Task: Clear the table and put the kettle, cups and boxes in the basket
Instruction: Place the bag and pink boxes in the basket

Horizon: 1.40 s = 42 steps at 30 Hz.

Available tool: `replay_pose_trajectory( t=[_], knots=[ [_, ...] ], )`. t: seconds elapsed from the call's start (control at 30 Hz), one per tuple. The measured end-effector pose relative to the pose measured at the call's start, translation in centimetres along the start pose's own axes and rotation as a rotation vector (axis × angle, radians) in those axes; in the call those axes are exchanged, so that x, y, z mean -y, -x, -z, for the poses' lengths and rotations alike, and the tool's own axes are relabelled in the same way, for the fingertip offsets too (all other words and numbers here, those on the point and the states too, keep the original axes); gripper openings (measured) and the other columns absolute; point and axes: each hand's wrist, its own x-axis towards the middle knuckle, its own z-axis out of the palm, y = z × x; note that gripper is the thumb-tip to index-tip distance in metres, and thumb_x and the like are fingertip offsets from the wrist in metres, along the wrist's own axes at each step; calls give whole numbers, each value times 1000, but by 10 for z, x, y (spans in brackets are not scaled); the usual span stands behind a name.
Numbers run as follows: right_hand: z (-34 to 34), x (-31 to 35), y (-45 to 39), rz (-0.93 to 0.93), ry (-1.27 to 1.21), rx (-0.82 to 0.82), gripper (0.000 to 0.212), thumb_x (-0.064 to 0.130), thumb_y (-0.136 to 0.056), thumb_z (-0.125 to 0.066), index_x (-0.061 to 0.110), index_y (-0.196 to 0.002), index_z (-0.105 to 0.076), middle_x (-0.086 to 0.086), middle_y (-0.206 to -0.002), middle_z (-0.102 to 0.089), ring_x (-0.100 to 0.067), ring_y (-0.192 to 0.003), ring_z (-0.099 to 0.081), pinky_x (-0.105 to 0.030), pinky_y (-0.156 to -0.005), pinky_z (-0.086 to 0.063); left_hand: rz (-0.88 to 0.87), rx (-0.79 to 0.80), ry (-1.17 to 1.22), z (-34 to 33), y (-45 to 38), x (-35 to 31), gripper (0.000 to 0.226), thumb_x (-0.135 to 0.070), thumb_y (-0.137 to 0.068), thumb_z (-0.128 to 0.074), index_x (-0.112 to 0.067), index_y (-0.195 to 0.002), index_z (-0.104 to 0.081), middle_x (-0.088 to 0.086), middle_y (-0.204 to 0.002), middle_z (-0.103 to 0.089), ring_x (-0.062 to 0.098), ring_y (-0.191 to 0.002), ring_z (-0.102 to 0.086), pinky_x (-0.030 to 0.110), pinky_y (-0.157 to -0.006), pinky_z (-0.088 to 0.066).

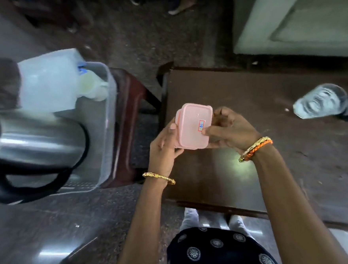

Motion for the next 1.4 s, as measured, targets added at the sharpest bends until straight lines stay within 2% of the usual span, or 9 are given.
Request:
replay_pose_trajectory(
  t=[0.13, 0.27, 0.4, 0.53, 0.73, 0.87, 0.93, 1.13, 1.4],
  knots=[
    [-77, 35, -27, 16, 89, 121, 44, -8, -77, -67, 14, -108, -45, -9, -102, -55, -18, -82, -64, -36, -55, -60, -160, -115, -156, 58, -6, -45, 22, -46, -90, -49, -43, -81, -69, -24, -77, -72, -9, -79, -66, 10, -62, -51],
    [-155, 64, -60, 19, 149, 234, 39, -4, -79, -67, 18, -102, -45, -10, -103, -58, -23, -80, -66, -39, -60, -61, -307, -331, -271, 113, -19, -77, 16, -36, -84, -60, -25, -92, -67, -5, -80, -70, 1, -70, -67, 18, -64, -53],
    [-214, 80, -94, -10, 323, 272, 30, 13, -83, -63, 19, -107, -45, -8, -95, -64, -24, -73, -68, -42, -66, -61, -223, -500, -198, 156, -43, -97, 15, -27, -84, -61, -18, -92, -69, 4, -88, -70, 19, -84, -69, 31, -78, -54],
    [-234, 76, -117, 27, 584, 184, 23, 32, -88, -48, 17, -104, -51, -9, -96, -64, -28, -78, -68, -49, -69, -60, -104, -549, -288, 169, -61, -91, 24, -26, -86, -57, -9, -99, -69, 14, -101, -71, 32, -99, -64, 41, -91, -51],
    [-244, 60, -137, 157, 990, 110, 37, 36, -88, -46, 14, -118, -53, -12, -119, -61, -29, -104, -59, -35, -84, -49, 35, -563, -328, 170, -76, -75, 28, -19, -89, -47, 1, -99, -64, 20, -99, -67, 33, -85, -59, 29, -71, -41],
    [-251, 58, -144, 201, 1211, -1, 48, 39, -84, -53, 10, -123, -53, -17, -141, -38, -34, -126, -38, -39, -96, -40, 95, -566, -302, 168, -85, -72, 28, -14, -88, -43, 2, -101, -62, 25, -109, -65, 38, -95, -59, 38, -85, -48],
    [-252, 56, -144, 226, 1264, -100, 46, 37, -80, -60, 9, -116, -56, -18, -145, -26, -36, -130, -28, -44, -101, -38, 106, -564, -277, 168, -89, -71, 27, -11, -87, -43, 1, -102, -62, 23, -109, -65, 37, -97, -59, 37, -86, -49],
    [-252, 50, -149, 358, 1266, -214, 38, 32, -77, -64, 12, -110, -62, -17, -136, -35, -36, -124, -33, -45, -104, -36, 118, -571, -106, 159, -94, -60, 33, -16, -91, -44, -2, -119, -51, 19, -119, -60, 32, -106, -58, 36, -92, -47],
    [-249, 50, -157, 478, 1256, -190, 27, 35, -81, -68, 23, -106, -66, -12, -135, -43, -32, -127, -34, -45, -105, -31, 92, -675, 278, 150, -92, -49, 39, -12, -97, -35, 2, -133, -40, 15, -122, -56, 28, -94, -55, 13, -54, -47]
  ],
)
